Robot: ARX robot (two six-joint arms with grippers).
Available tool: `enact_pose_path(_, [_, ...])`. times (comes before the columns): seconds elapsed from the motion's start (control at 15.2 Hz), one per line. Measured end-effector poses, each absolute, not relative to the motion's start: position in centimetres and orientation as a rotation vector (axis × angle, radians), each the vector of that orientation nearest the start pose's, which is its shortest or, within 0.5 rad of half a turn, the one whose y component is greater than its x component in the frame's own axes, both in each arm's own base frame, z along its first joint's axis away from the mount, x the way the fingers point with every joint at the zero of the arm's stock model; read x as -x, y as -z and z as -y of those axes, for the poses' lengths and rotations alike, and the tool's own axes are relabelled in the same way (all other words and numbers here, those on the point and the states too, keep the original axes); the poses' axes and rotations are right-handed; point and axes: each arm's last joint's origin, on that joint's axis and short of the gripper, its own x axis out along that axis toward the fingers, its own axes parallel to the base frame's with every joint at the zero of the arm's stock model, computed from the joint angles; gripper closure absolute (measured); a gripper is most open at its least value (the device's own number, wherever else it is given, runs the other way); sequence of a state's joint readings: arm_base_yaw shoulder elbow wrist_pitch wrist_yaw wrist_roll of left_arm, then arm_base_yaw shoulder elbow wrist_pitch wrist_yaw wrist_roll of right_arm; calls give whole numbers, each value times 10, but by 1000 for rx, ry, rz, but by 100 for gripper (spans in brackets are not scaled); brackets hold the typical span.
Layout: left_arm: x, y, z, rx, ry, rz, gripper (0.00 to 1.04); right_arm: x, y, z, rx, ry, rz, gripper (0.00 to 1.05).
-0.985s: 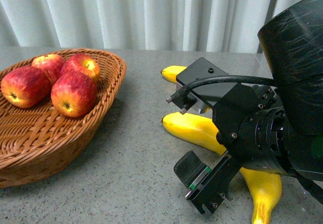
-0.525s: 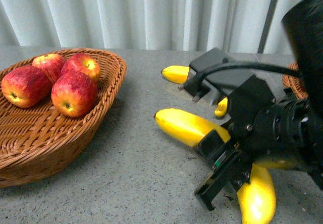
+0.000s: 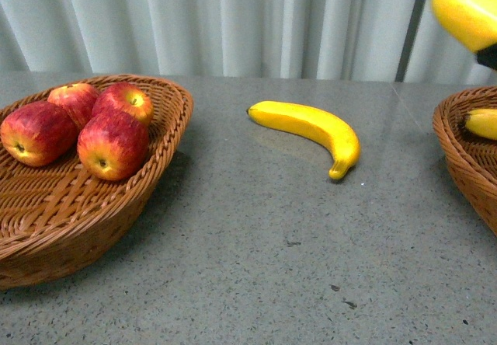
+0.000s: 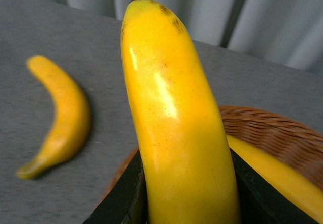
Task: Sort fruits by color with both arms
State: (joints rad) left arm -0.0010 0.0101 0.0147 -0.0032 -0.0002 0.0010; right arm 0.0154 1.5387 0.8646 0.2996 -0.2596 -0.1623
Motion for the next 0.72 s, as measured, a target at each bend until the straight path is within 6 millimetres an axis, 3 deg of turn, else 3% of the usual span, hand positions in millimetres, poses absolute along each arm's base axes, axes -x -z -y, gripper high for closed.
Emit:
enact_pose_path(0.2, [-97,-167,0,-1,1,1,7,-326,-221,31,284,-186,-370,69])
enact_pose_path(0.46, [-97,-167,0,-1,1,1,7,-312,-198,43,481,-218,-451,67])
enact_pose_path(0.59, [-97,-167,0,-1,0,1,7,-311,-199,42,490,-231,-458,44])
enact_pose_path(0.72, [-97,-167,0,-1,1,1,7,-314,-219,25,485,-254,-395,21])
